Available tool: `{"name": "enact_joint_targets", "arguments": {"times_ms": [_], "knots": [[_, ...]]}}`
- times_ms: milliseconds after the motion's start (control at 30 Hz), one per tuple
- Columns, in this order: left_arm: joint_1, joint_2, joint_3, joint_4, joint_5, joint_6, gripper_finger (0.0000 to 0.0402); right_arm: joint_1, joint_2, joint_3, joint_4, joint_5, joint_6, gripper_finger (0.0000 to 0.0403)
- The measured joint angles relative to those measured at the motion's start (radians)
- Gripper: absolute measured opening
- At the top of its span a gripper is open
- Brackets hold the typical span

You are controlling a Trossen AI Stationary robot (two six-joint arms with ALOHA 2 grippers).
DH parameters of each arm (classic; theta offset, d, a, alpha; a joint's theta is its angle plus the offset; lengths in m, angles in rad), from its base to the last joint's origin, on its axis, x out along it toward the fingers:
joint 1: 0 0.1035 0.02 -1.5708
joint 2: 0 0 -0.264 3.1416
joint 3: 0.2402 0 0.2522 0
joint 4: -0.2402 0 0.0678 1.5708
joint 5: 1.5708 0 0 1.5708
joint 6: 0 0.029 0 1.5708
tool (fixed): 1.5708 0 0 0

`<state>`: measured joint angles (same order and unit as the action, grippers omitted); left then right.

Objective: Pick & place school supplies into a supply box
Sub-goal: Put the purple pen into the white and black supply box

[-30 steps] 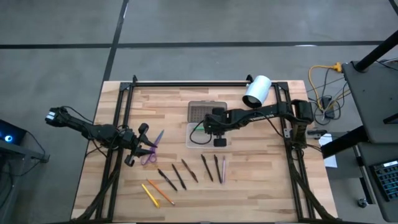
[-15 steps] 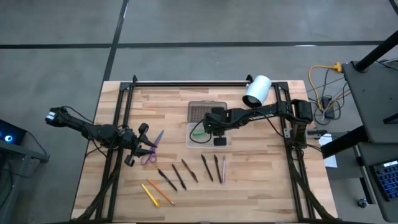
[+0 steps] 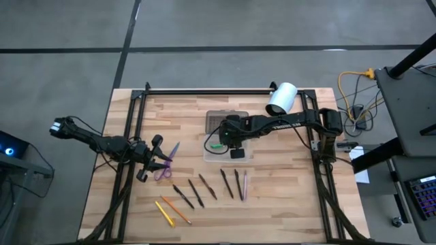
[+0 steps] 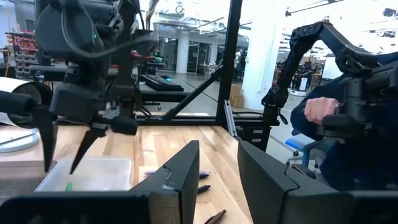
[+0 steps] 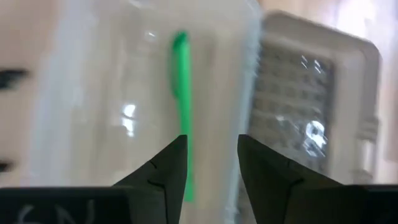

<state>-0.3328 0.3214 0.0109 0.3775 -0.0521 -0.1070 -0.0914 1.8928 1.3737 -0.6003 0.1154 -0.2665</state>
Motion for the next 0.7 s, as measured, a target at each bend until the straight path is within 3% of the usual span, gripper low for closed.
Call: {"name": "enact_joint_targets", "arguments": {"times_ms": [467,700], "knots": [[0.000,0.000,0.000,0.000,0.000,0.000,0.0096,0.010,-0.017,0.025,-0.016,-0.405,-0.058,0.0122],[0.000,-0.001,0.000,0.000,0.000,0.000,0.0096,0.059,-0.059,0.025,-0.050,-0.439,-0.105,0.0125]]}}
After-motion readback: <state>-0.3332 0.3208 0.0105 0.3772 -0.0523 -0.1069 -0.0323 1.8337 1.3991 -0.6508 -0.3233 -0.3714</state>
